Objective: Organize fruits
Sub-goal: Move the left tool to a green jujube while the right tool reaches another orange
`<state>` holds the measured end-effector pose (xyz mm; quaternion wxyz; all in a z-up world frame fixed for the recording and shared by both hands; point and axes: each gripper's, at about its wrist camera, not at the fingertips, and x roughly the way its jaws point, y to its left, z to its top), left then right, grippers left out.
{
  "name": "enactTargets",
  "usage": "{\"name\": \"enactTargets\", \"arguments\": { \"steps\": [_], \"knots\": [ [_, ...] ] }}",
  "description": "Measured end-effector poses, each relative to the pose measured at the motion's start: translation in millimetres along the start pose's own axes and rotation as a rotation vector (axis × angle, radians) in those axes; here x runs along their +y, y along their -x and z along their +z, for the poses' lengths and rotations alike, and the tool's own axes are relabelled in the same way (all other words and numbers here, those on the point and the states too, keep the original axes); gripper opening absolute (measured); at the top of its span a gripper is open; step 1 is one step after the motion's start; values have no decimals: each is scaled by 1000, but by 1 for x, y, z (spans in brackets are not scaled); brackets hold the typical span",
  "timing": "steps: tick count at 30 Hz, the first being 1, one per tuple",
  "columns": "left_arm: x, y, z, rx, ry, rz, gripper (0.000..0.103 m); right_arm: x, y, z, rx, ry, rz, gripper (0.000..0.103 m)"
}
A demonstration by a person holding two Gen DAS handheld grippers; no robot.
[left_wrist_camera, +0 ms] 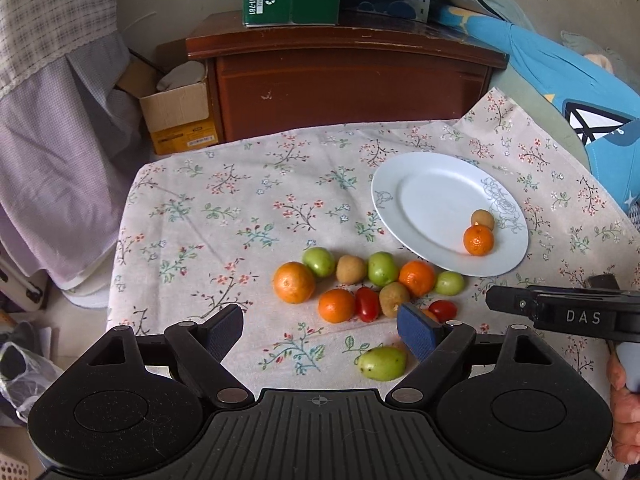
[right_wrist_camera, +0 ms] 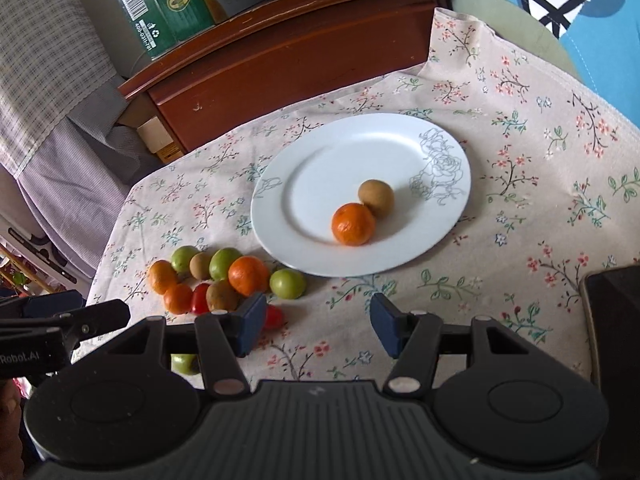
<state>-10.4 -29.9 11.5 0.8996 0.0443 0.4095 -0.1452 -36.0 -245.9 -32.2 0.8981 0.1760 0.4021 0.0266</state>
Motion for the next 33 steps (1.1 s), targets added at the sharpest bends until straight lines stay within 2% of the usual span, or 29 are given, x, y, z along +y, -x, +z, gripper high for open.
{"name": "enactTargets", "arguments": {
  "steps": [4, 8, 17, 19, 21, 28, 33],
  "knots": [
    [3, 4, -8, 15, 6, -7, 86, 9, 6, -12, 9, 4, 13, 59],
    [2, -2, -18, 50, -10, 23, 86, 20, 7, -19, 20, 42, 13, 59],
    [4, -23, -35, 163, -3, 35, 86, 38, 1, -23, 47, 66, 22, 59],
    [2, -25, -37, 179, -4, 36, 88, 40, -1, -24, 54, 66, 13, 59],
    [-1, -27, -40, 196, -18, 56, 93, 41, -2, -24, 57, 63, 1, 64],
    [-3, -27, -45, 196, -31, 62, 93, 44, -3, -24, 62, 50, -11, 72],
    [-2, -27, -45, 171, -42, 74, 93, 49, -5, -24, 63, 62, -18, 73]
  ]
}}
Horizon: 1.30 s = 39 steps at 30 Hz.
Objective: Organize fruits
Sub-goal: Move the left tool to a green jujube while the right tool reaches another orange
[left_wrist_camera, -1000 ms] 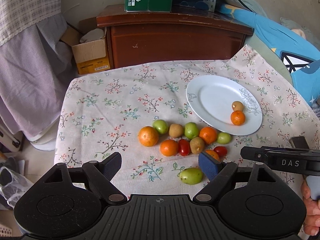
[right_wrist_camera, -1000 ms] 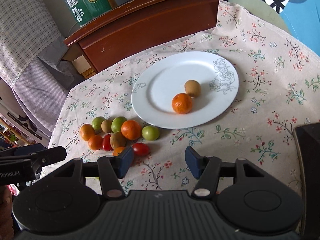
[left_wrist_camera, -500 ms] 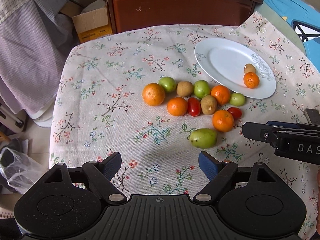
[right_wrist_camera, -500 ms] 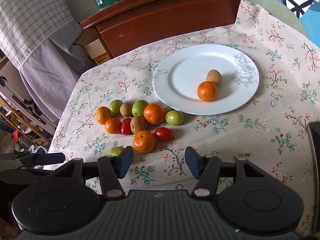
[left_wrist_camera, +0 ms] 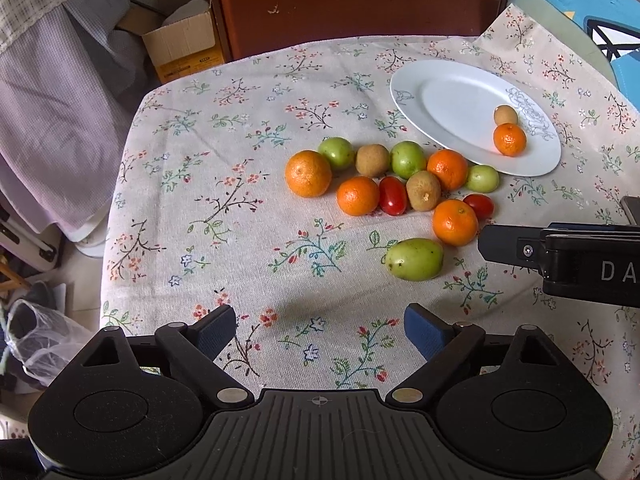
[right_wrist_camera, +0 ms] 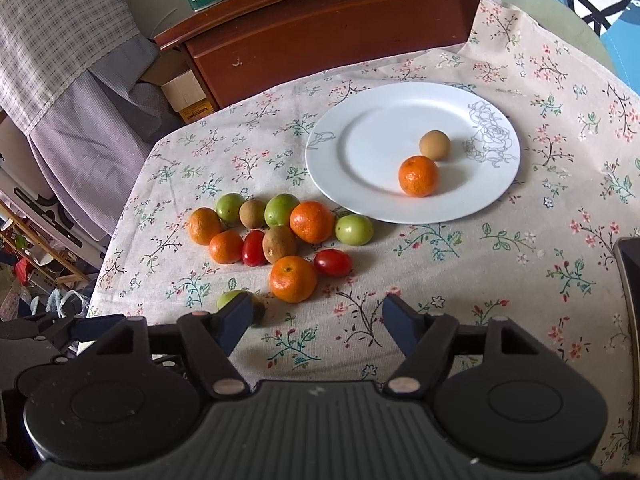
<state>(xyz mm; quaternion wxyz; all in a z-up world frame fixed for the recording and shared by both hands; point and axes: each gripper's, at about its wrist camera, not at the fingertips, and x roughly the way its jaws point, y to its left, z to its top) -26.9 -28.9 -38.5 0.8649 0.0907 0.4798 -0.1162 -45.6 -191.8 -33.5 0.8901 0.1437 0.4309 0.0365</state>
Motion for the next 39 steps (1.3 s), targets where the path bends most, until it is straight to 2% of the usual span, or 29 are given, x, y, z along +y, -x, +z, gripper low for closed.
{"name": "enactTargets", "arguments": {
  "steps": [7, 11, 16, 19, 22, 24, 27, 29, 33, 39],
  "knots": [
    [6, -6, -2, 17, 21, -34, 93, 4, -8, 0, 18, 4, -13, 73],
    [9, -13, -4, 50, 34, -20, 93, 4, -12, -1, 25, 2, -9, 73],
    [15, -13, -4, 46, 47, -19, 93, 6, -17, -2, 20, 8, -5, 71],
    [15, -14, -4, 47, 42, -13, 93, 9, -21, -2, 15, 20, -5, 65],
    [14, -17, -5, 64, 42, -5, 102, 12, -26, 0, -6, 33, -11, 58],
    [13, -18, -6, 59, 44, -2, 103, 11, -28, 2, -16, 29, -7, 53],
    [12, -18, -6, 59, 46, -2, 103, 9, -31, 5, -14, 8, -1, 52],
    [12, -19, -5, 59, 46, -2, 103, 9, -31, 5, -11, 6, -3, 45],
    [12, -18, -6, 54, 46, 0, 103, 9, -29, 4, -9, -6, -1, 40],
    [10, -16, -7, 32, 37, 1, 103, 10, -32, 5, -9, -17, 23, 40]
  ]
}}
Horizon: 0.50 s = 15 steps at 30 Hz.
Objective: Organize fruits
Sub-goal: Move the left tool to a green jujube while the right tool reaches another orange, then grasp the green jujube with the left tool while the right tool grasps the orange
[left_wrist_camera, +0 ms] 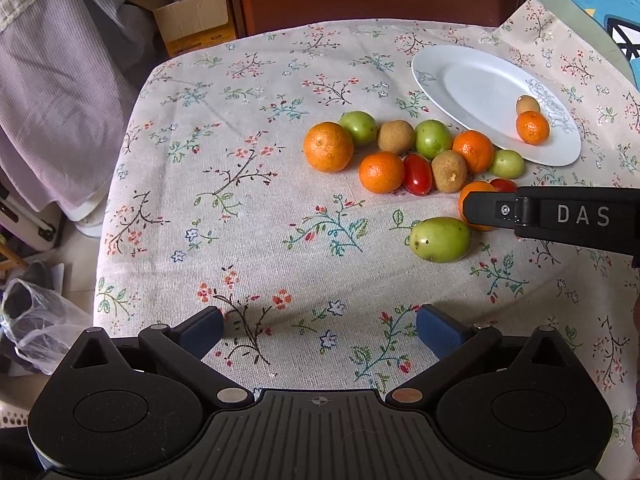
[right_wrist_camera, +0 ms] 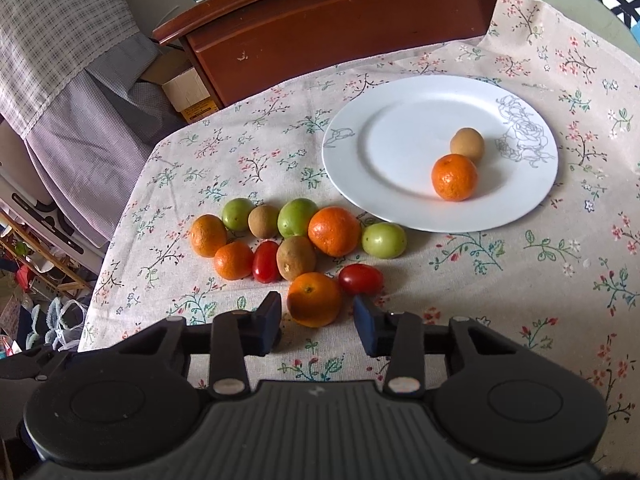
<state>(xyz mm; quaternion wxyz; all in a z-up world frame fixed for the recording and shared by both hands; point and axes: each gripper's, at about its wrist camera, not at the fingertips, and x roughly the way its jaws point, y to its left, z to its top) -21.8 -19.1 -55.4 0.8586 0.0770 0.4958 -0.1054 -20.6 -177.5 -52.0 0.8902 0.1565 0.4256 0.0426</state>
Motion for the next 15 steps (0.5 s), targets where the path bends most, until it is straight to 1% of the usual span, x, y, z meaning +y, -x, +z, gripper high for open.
{"name": "enactTargets", "arguments": {
  "steps": [4, 5, 6, 10, 15],
  "knots": [
    [-2, 4, 0, -29, -12, -19, 103, 2, -6, 0, -11, 10, -18, 40],
    [-3, 5, 0, -38, -11, -22, 103, 2, -7, 0, -16, 11, -19, 37],
    [-3, 6, 1, -46, -8, -26, 102, 3, -7, 0, -17, 14, -14, 32],
    [-5, 12, 4, -92, 0, -60, 102, 1, -3, 1, -10, 9, -8, 32],
    [-14, 12, 10, -134, -6, -101, 101, -5, 15, 4, -21, -16, -19, 32]
  ]
}}
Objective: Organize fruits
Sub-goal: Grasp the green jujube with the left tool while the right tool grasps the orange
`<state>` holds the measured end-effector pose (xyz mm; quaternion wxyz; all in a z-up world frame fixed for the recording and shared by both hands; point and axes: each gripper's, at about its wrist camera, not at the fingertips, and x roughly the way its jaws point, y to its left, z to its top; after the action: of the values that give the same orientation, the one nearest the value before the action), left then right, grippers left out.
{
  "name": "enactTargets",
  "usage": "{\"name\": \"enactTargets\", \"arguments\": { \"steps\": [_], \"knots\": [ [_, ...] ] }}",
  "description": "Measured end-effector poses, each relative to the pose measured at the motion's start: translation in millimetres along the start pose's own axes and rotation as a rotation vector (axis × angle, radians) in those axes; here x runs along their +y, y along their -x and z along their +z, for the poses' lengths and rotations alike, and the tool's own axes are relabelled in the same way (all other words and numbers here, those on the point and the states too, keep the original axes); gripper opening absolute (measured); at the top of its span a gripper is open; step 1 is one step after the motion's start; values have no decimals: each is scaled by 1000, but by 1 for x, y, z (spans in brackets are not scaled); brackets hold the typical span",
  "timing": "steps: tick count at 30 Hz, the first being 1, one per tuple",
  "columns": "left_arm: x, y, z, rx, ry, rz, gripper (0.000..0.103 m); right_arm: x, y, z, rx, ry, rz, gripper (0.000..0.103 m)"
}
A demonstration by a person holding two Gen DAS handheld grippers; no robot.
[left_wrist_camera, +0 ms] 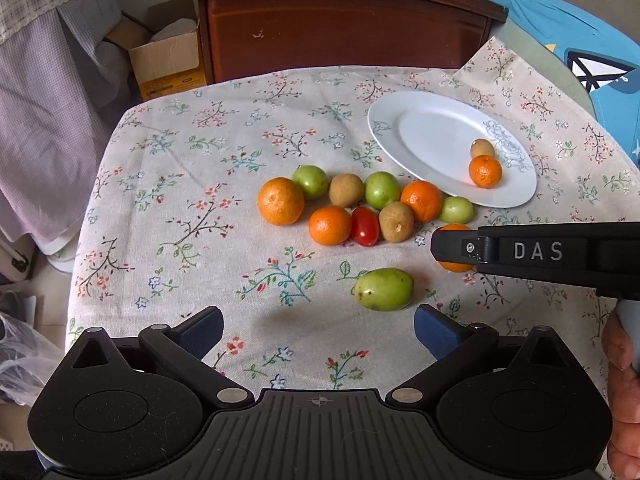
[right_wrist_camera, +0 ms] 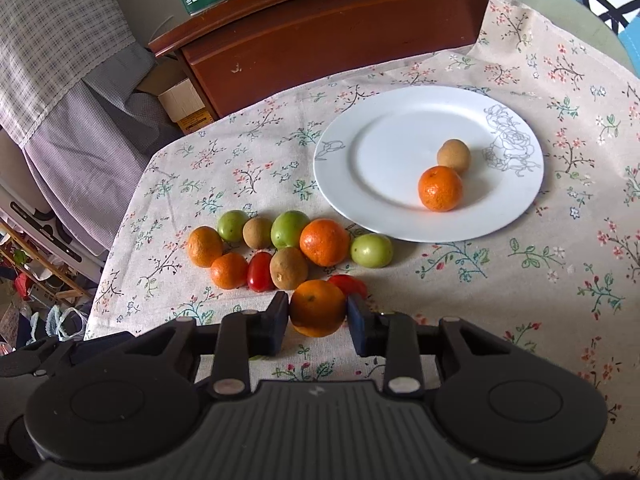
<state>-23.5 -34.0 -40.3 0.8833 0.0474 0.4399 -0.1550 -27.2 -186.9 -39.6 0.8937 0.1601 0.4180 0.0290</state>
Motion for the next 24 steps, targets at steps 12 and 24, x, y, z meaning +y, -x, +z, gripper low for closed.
{"name": "enactTargets", "arguments": {
  "steps": [12, 24],
  "knots": [
    [-21, -18, 4, -22, -24, -52, 80, -33, 10, -2, 39, -116, -46, 32],
    [-20, -23, 5, -40, -19, -57, 51, -38, 7, -7, 55, -132, -43, 35]
  ]
}}
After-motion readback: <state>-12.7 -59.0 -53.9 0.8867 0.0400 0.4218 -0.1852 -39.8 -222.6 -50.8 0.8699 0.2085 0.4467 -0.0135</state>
